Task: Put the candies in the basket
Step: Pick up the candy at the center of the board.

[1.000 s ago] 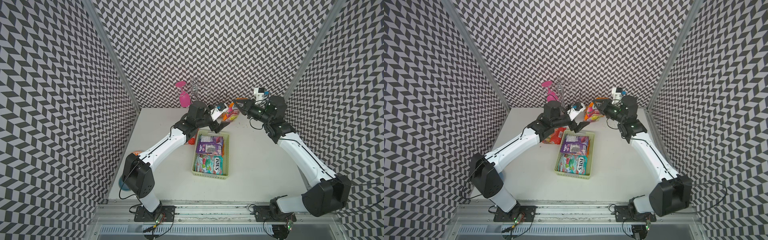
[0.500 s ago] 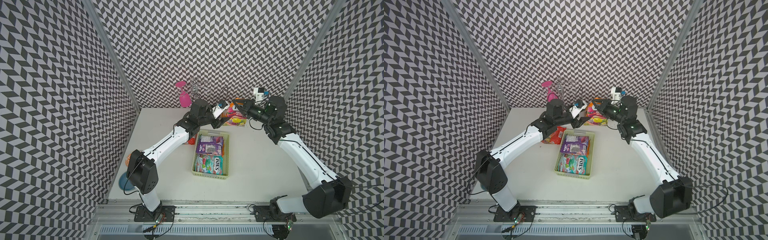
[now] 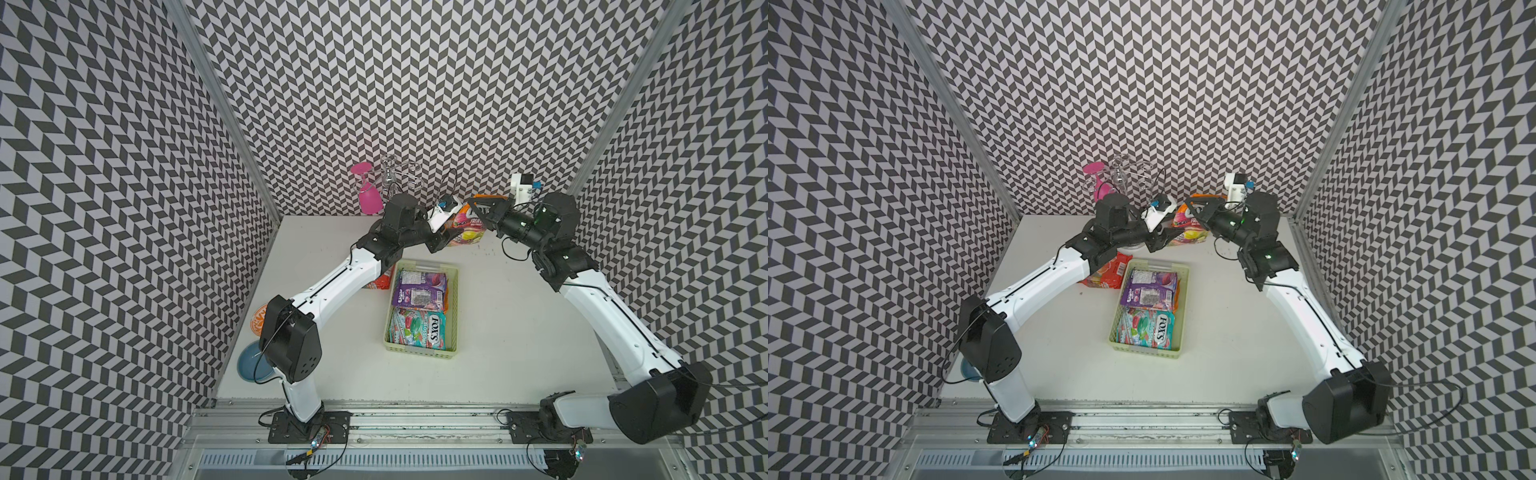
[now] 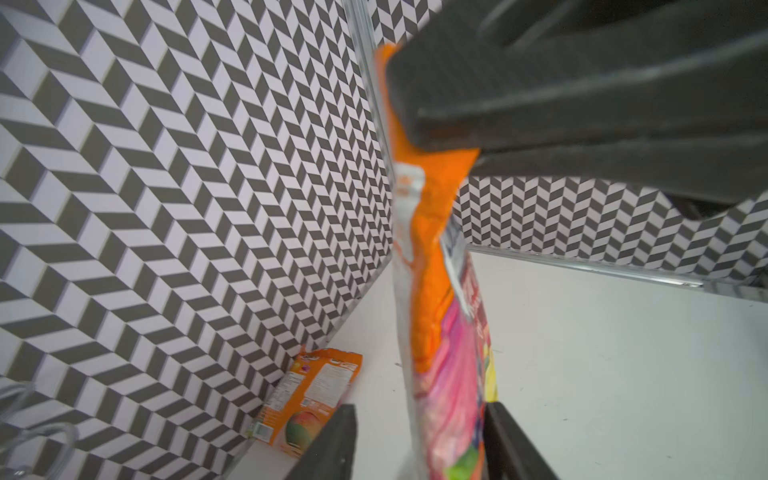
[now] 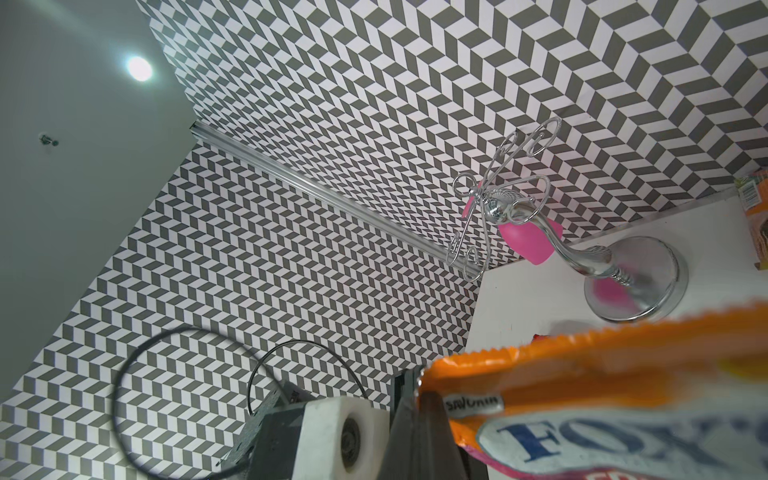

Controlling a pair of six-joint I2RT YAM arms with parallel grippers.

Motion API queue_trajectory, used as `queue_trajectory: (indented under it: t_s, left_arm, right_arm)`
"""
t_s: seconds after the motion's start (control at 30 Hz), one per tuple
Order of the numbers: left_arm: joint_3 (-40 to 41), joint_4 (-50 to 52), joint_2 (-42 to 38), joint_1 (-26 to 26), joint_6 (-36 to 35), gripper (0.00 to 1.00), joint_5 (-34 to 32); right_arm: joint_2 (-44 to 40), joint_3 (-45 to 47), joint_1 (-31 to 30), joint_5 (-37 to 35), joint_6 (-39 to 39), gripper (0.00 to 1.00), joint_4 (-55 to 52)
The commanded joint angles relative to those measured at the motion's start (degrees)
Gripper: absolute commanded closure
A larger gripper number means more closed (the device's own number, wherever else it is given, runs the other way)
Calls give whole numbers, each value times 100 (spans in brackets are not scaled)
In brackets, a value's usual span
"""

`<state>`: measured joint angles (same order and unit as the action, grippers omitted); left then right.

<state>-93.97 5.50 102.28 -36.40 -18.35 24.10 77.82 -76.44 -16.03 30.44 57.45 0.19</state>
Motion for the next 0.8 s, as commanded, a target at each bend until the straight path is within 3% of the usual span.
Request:
queue_trajectory:
  t_s: [0.0, 0.07, 0.1, 0.23, 0.37, 0.5, 0.57, 0.73, 0.77]
  left_arm:
    - [-261, -59, 74, -47, 74, 73, 167]
    - [-279, -14, 57, -50, 64, 94, 201]
    - [-273, 22, 32, -45, 47, 100, 209]
    - [-195, 256, -151, -47, -128, 100, 247]
    - [33, 649, -538, -42, -589, 100, -45]
    - [186, 1547, -995, -34, -1375, 100, -166]
    - [294, 1995, -1192, -31, -1745, 100, -288]
    - [951, 2733, -1872, -42, -2472, 100, -900]
    - [1040, 2959, -1994, -44, -2680, 100, -899]
  right_arm:
    - [-273, -190, -49, 22, -113, 100, 313]
    - [-293, -177, -51, -10, -138, 100, 304]
    - [-307, -147, -49, -42, -152, 100, 313]
    - [-436, 5, -46, -193, -236, 100, 432]
    - [-598, -41, 109, -179, -615, 76, 153]
    - [-842, 34, 406, -7, -1162, 65, -226]
    - [-968, 108, 539, 24, -1489, 62, -419]
    - [-1218, 394, 762, 24, -1489, 62, -944]
    - [-1243, 441, 768, -308, -2707, 55, -1044]
